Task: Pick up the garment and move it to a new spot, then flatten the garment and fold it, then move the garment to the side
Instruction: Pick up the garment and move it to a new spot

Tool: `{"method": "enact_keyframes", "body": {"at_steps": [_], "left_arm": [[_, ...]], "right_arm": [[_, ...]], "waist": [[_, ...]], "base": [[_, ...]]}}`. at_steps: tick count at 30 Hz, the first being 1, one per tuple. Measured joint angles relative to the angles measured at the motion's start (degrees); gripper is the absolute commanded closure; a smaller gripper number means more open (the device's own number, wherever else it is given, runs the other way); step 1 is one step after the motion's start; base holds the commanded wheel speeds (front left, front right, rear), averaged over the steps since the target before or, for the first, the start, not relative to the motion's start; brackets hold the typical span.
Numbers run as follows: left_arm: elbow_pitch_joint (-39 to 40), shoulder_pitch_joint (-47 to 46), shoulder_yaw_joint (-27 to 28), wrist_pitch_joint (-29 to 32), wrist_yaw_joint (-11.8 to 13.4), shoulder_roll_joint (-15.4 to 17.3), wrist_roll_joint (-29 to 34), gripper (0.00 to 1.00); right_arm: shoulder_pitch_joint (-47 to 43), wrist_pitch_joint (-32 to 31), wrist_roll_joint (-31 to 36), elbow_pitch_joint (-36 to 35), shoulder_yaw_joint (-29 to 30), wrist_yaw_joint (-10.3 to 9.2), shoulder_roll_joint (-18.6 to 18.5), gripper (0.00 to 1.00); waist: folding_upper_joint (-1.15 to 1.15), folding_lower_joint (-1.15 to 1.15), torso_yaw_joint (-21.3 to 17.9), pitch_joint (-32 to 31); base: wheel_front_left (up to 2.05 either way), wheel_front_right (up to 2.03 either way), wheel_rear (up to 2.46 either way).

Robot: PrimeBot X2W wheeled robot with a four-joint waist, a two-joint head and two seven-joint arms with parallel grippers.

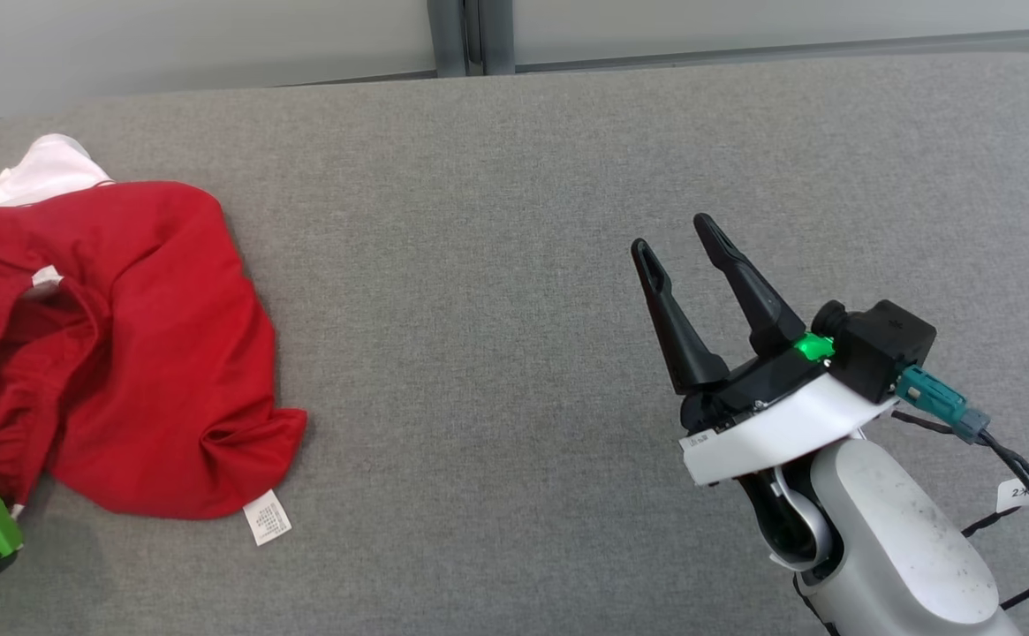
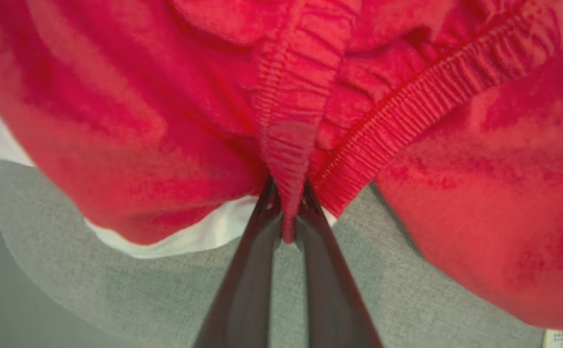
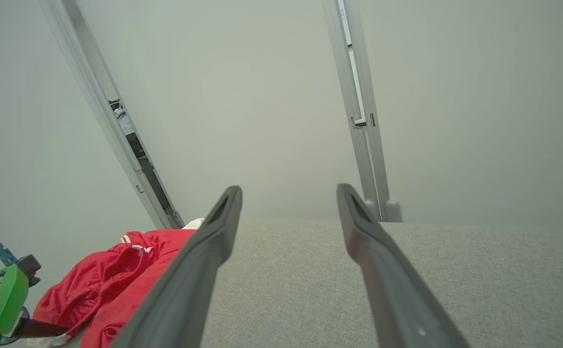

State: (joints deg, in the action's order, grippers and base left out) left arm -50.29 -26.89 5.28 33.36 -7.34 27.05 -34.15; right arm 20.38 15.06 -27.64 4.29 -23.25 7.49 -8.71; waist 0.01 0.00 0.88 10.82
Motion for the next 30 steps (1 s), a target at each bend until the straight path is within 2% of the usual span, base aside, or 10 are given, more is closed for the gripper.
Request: {"method": "enact_keyframes", "body": {"at_steps": [6, 12, 19, 24, 30], "left_arm": [[6.6, 0.2, -3.8, -0.6, 0.0, 4.4, 0.9, 1.00], [18.0, -0.6, -7.8, 0.1, 0.0, 8.5, 1.4, 1.00], [32.6, -3.5, -11.7, 1.1, 0.0, 9.8, 0.9, 1.00], [42.7, -6.7, -14.9, 3.4, 0.0, 8.8, 0.9, 1.00], [52.1, -10.1, -18.5, 4.9, 1.1, 1.7, -1.2, 1.00]], "right_arm": [[-1.8, 0.0, -0.5, 0.4, 0.7, 0.00, 1.0, 0.00], [-3.6, 0.0, -1.1, 0.8, 0.9, 0.00, 2.1, 0.00], [-5.2, 0.0, -1.6, 0.9, 1.9, 0.00, 2.6, 0.00], [-5.8, 0.0, -1.6, 0.6, 3.2, 0.00, 2.8, 0.00], [-6.2, 0.0, -1.7, 0.3, 5.4, 0.00, 3.0, 0.00]], "waist": [[0.00, 0.00, 0.8, -2.8], [0.00, 0.00, 1.9, -6.4], [0.00, 0.00, 2.3, -10.5], [0.00, 0.00, 0.7, -11.6], [0.00, 0.00, -2.8, -12.2]], "base": [[0.00, 0.00, 0.00], [0.00, 0.00, 0.00], [0.00, 0.00, 0.00], [0.00, 0.00, 0.00], [0.00, 0.00, 0.00]]}}
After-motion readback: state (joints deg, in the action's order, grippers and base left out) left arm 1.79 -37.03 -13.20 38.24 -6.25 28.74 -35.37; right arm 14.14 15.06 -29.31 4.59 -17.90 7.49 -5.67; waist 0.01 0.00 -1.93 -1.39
